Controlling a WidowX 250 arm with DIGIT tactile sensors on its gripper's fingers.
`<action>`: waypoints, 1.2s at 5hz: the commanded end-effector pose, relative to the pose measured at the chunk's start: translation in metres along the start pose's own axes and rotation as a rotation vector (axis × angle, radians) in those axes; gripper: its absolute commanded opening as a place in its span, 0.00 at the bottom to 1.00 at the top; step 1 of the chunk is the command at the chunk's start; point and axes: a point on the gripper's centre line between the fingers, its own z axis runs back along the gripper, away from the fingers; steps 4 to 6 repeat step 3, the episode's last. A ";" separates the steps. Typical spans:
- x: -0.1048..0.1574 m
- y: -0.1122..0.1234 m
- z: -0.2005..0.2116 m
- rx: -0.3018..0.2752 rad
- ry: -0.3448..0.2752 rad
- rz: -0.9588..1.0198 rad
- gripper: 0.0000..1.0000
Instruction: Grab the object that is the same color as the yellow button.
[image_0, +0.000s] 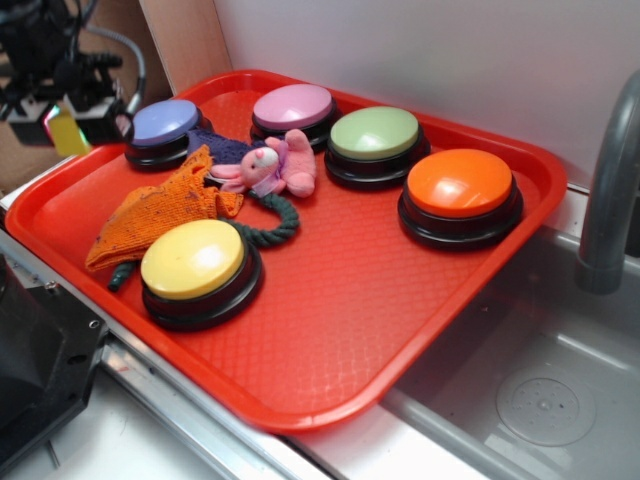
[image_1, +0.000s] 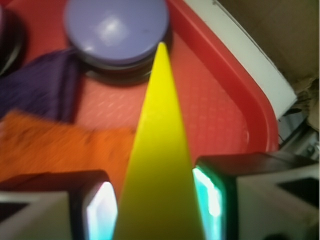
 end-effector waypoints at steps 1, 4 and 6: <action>-0.027 -0.066 0.054 -0.110 -0.005 -0.319 0.00; -0.052 -0.087 0.057 -0.139 -0.014 -0.393 0.00; -0.052 -0.087 0.057 -0.139 -0.014 -0.393 0.00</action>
